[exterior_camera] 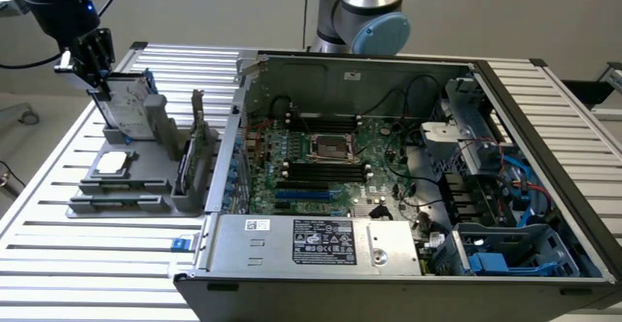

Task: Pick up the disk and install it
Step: 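Pick up the disk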

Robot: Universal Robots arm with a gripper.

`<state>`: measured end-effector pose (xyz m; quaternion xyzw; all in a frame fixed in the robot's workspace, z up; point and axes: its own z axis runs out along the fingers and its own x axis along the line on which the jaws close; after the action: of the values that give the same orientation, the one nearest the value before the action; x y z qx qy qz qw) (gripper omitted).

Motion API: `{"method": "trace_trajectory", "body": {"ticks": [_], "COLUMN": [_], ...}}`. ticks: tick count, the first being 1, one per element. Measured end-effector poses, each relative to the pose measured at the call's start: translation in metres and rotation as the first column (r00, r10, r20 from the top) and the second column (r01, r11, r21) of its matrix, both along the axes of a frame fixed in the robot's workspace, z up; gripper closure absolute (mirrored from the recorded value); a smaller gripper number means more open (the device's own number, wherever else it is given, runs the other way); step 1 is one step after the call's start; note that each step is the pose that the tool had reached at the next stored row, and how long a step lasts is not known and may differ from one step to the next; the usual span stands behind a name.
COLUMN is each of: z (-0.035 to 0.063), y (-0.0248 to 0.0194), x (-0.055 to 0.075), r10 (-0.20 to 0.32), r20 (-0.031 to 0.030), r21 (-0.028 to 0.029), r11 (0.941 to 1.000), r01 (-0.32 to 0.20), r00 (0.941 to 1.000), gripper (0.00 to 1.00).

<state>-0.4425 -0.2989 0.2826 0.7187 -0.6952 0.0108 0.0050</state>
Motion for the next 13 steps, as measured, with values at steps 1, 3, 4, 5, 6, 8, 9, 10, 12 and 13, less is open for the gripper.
{"method": "trace_trajectory", "body": {"ticks": [1, 3, 4, 5, 6, 8, 9, 10, 12, 13], "z": [0.0000, 0.0000, 0.0000, 0.0000, 0.0000, 0.0009, 0.0017, 0.0031, 0.0070, 0.0090], "y": [0.0000, 0.0000, 0.0000, 0.0000, 0.0000, 0.0000, 0.0000, 0.0000, 0.0000, 0.0000], "x": [0.0000, 0.0000, 0.0000, 0.0000, 0.0000, -0.0001, 0.0000, 0.0000, 0.0000, 0.0000], "r10": [0.000, 0.000, 0.000, 0.000, 0.000, 0.000, 0.000, 0.000, 0.000, 0.000], "r20": [0.0000, 0.0000, 0.0000, 0.0000, 0.0001, 0.0000, 0.0000, -0.0001, -0.0009, -0.0012], "r21": [0.0000, 0.0000, 0.0000, 0.0000, 0.0000, -0.0001, 0.0000, 0.0001, 0.0001, 0.0000], "r11": [1.0000, 1.0000, 1.0000, 1.0000, 1.0000, 1.0000, 1.0000, 1.0000, 1.0000, 1.0000], "r01": [0.000, 0.000, 0.000, 0.000, 0.000, 0.000, 0.000, 0.000, 0.000, 0.000], "r00": [1.0000, 1.0000, 1.0000, 1.0000, 1.0000, 1.0000, 1.0000, 1.0000, 1.0000, 1.0000], "gripper": [0.67, 0.67, 0.67, 0.67, 0.67, 0.67, 0.67, 0.67, 0.67, 0.67]}}
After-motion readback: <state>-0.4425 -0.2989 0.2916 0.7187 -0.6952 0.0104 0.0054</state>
